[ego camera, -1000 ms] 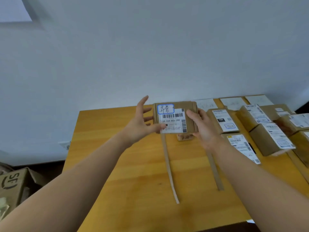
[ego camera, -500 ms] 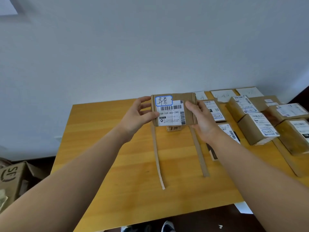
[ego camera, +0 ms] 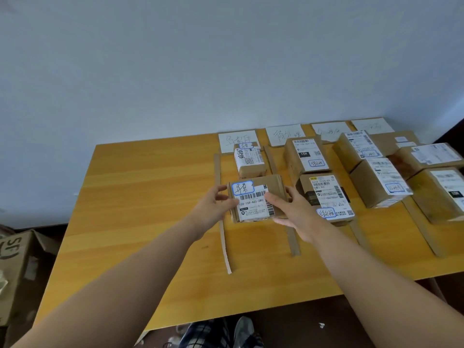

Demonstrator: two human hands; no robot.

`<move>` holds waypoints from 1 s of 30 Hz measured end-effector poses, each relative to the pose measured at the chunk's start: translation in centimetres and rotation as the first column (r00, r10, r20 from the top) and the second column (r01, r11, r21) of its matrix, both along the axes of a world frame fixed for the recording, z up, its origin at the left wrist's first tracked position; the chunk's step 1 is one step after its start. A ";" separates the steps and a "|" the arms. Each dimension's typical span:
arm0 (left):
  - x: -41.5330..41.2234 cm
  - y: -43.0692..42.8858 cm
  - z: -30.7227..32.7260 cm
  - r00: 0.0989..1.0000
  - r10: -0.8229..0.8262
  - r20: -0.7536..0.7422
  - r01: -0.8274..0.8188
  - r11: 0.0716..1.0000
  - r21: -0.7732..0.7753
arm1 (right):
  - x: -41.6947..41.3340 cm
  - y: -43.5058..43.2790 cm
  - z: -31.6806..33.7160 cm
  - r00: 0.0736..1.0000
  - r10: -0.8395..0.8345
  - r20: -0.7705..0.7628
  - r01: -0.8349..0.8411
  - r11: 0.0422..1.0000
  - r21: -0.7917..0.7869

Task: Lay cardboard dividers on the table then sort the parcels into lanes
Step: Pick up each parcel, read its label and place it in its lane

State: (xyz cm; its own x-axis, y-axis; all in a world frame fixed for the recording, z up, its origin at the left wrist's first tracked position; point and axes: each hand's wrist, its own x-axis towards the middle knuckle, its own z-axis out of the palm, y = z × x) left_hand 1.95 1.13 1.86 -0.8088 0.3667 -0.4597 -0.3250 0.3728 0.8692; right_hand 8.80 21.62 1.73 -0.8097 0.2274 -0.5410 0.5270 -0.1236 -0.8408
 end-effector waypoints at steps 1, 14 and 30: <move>0.0 0.0 -0.4 1.000 -0.026 -0.013 0.025 0.999 -0.046 | -0.1 0.1 -0.4 0.999 -0.035 0.017 0.035 0.999 0.006; -3.9 -0.8 -4.2 1.000 -0.020 0.016 0.023 0.963 -0.268 | -4.4 -0.3 -5.2 0.962 -0.157 0.224 0.132 0.983 0.126; -8.6 0.7 -4.5 0.998 -0.057 0.032 0.064 0.967 -0.245 | -7.8 0.0 -6.1 0.959 -0.153 0.239 0.060 0.932 0.356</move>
